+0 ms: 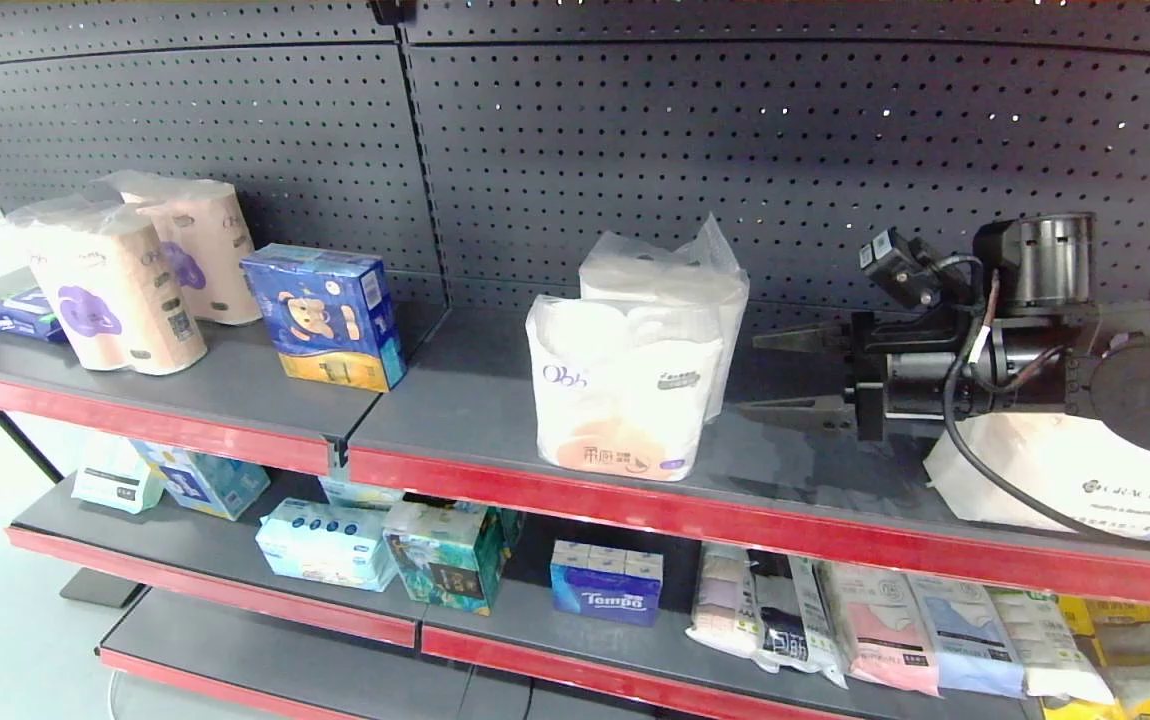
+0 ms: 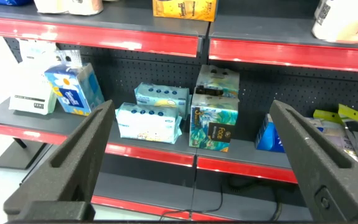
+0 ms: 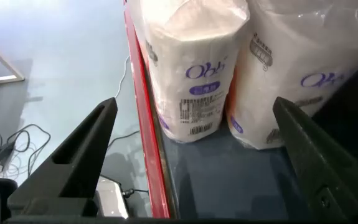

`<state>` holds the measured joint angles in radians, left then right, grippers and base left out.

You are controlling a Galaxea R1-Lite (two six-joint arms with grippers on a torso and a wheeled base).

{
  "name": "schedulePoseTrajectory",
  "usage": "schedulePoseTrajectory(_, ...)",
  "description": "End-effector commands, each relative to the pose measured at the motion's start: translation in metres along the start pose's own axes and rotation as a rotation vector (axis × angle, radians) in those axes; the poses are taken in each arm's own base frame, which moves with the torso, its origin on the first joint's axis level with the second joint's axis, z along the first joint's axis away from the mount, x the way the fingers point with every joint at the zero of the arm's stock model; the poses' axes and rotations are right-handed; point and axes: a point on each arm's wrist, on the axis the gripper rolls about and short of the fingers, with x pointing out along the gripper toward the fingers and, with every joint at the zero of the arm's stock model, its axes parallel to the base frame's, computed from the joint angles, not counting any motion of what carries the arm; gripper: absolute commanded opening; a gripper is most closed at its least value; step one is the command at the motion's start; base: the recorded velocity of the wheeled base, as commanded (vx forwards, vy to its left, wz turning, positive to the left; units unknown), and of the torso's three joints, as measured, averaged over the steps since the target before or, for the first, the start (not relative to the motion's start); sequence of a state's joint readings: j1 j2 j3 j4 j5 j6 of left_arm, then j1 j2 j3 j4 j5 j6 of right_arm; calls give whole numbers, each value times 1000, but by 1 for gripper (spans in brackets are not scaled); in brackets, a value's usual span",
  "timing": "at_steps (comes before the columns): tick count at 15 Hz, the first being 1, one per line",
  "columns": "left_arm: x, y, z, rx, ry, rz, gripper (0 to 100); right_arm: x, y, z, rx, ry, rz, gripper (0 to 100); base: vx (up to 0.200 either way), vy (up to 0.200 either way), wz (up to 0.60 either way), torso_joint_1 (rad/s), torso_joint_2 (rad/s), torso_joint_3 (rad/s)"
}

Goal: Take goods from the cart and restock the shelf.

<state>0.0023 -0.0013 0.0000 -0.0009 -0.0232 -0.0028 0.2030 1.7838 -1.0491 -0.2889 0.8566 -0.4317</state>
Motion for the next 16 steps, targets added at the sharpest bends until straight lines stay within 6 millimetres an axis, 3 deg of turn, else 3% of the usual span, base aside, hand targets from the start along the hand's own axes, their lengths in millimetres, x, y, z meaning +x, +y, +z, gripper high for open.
schedulePoseTrajectory(1,0,0,0,0,1,1,100,9,-2,-3,16,5,18,100,0,0,0,0,0,0)
schedulePoseTrajectory(16,0,0,0,0,1,-1,100,32,5,-3,68,24,56,100,0,0,0,0,0,0)
